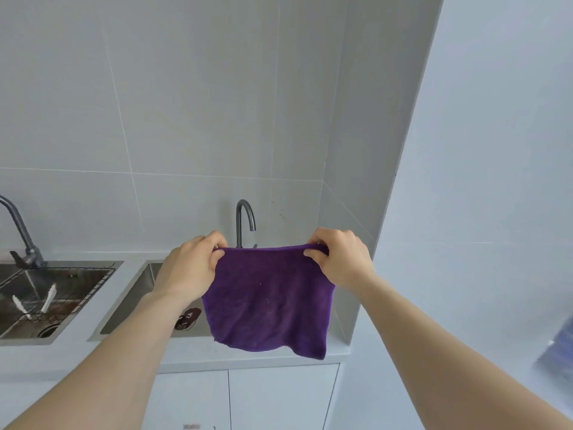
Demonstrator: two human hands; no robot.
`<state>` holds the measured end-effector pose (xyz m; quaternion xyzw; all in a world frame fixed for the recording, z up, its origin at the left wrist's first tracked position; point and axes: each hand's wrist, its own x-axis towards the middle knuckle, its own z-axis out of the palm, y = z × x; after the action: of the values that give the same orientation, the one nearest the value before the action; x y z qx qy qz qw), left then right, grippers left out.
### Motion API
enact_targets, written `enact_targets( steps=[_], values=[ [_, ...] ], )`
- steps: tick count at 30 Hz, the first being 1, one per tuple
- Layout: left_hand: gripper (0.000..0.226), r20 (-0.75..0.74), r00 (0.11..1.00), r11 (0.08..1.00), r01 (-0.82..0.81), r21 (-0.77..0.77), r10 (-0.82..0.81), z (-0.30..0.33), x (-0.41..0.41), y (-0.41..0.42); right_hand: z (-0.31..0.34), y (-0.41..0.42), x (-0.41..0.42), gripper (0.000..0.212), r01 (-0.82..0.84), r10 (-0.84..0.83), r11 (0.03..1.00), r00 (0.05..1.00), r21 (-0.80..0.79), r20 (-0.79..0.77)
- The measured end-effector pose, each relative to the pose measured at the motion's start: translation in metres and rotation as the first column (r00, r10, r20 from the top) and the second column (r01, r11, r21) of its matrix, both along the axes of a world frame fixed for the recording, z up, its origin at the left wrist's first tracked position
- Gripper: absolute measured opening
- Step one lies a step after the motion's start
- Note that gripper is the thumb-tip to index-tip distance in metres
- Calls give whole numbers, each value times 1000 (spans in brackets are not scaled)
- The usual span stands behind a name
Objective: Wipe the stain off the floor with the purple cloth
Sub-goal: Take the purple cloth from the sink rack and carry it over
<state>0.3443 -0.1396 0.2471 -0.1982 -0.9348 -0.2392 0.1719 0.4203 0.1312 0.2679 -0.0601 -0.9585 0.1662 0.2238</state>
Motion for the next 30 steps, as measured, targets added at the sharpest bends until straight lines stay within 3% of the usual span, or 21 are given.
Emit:
enact_targets(
  steps=[10, 18, 30],
  values=[
    [15, 4, 999, 995, -53, -82, 54, -9, 89, 51, -29, 55, 92, 8, -2, 2, 998, 1000, -69, -6],
    [18, 48, 997, 990, -50, -135, 57, -58, 153, 60, -81, 58, 149, 8, 13, 3, 988, 995, -155, 101],
    [16, 272, 962, 996, 20, -90, 5, -163, 166, 2, -167, 1, 179, 10, 98, -34, 977, 949, -191, 313]
  ],
)
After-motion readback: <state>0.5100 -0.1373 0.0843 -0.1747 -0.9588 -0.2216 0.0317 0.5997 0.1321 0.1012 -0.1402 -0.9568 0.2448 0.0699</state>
